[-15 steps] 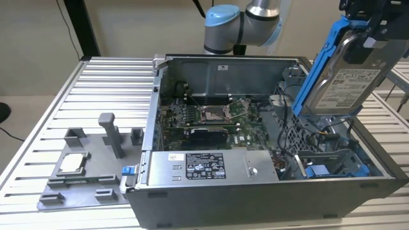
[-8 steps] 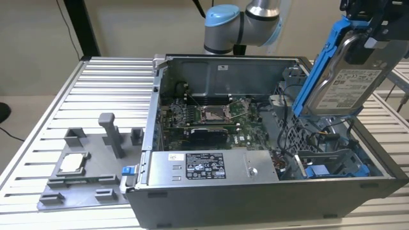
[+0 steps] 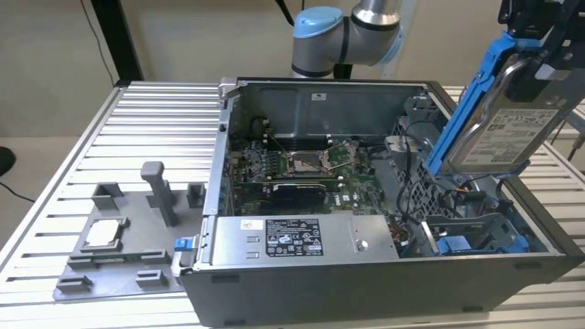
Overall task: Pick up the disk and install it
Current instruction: 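Pick up the disk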
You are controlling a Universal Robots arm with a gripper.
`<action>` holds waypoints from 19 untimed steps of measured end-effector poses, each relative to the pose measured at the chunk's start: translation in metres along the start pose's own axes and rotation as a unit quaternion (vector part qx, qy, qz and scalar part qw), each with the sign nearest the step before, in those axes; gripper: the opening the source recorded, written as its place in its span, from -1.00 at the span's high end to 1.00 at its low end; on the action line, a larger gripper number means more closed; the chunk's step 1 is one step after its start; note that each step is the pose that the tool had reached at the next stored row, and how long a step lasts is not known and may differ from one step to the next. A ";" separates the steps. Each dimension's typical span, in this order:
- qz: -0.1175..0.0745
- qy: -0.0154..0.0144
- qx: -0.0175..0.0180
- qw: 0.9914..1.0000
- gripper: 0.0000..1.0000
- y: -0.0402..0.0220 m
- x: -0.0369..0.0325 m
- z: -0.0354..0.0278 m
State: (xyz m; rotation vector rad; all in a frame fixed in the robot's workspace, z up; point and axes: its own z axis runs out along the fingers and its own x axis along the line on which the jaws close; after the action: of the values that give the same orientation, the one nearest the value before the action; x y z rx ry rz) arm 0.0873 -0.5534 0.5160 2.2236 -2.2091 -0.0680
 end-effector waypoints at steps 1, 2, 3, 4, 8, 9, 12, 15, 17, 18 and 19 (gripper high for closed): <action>0.000 0.000 0.000 1.000 1.00 -0.0007 0.0036 0.0006; 0.000 0.000 0.000 1.000 1.00 -0.0013 0.0075 0.0011; 0.000 0.000 0.000 1.000 1.00 -0.0019 0.0115 0.0016; 0.000 0.000 0.000 1.000 1.00 -0.0025 0.0156 0.0022; 0.000 0.000 0.000 1.000 1.00 -0.0046 0.0261 0.0062; 0.000 0.000 0.000 1.000 1.00 -0.0051 0.0268 0.0075; 0.000 0.000 0.000 1.000 1.00 -0.0068 0.0281 0.0115; 0.000 0.000 0.000 1.000 1.00 -0.0088 0.0283 0.0169; 0.000 0.000 0.000 1.000 1.00 -0.0102 0.0284 0.0205; 0.000 0.000 0.000 1.000 1.00 -0.0110 0.0285 0.0223; 0.000 0.000 0.000 1.000 1.00 -0.0120 0.0285 0.0241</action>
State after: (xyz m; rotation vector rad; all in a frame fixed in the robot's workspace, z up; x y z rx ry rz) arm 0.0986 -0.5812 0.4908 2.2232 -2.2088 -0.0672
